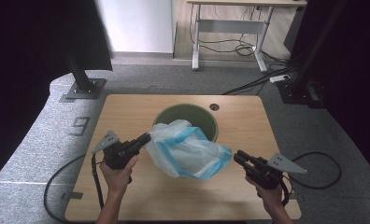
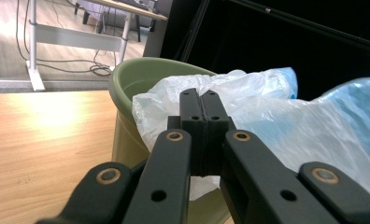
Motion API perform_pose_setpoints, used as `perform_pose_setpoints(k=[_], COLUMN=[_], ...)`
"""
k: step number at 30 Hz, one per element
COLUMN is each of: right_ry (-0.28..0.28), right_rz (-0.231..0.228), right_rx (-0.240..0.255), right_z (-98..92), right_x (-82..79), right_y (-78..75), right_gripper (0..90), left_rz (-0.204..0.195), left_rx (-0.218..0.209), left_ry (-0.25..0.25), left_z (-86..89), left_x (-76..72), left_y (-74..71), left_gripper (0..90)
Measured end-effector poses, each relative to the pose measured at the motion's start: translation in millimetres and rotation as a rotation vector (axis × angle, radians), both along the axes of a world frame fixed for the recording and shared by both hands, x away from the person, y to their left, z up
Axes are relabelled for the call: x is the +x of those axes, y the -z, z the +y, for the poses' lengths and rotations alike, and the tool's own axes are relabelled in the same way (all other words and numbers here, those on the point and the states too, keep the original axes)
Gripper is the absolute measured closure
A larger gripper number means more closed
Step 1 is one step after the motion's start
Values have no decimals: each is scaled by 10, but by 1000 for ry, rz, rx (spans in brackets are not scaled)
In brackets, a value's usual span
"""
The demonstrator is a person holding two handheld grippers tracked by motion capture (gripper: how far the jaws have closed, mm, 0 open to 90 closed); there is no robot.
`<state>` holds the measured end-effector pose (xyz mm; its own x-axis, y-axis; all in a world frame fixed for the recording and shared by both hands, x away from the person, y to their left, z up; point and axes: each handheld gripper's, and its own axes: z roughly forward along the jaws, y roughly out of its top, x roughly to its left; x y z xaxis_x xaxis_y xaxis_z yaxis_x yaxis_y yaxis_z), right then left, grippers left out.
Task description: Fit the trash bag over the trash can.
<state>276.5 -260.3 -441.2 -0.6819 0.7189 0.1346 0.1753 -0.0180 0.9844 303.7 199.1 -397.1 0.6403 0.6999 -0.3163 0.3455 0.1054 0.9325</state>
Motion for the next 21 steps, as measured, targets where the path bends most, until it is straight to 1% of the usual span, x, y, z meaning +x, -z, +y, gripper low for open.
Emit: perform_pose_setpoints(k=[3,5,7,10,11,14,17,21], right_ry=[38,39,22,-26,-44,-87,-118,-158], right_rz=[-4,15,27,41,40,17,-1,-32], right_rx=[9,-8,-16,-29,-32,-44,-43,-67], right_z=[-124,-141,-100,38,94,272,401,581], right_x=[105,216,284,350,354,330,282,205], right_y=[-56,-72,-63,-47,-47,-87,-151,-239], right_gripper=[708,698,686,661,655,632,606,576], left_rz=[0,1,2,4,5,3,-1,-3], left_rx=[-2,-1,0,1,1,3,1,-5], left_ry=[-1,-1,2,5,7,9,13,19], left_z=[8,0,-9,-25,-30,-42,-45,-55], left_x=[3,4,7,11,11,5,-10,-21], left_y=[-4,-2,3,10,12,9,2,2], left_gripper=[898,898,898,898,898,898,898,898])
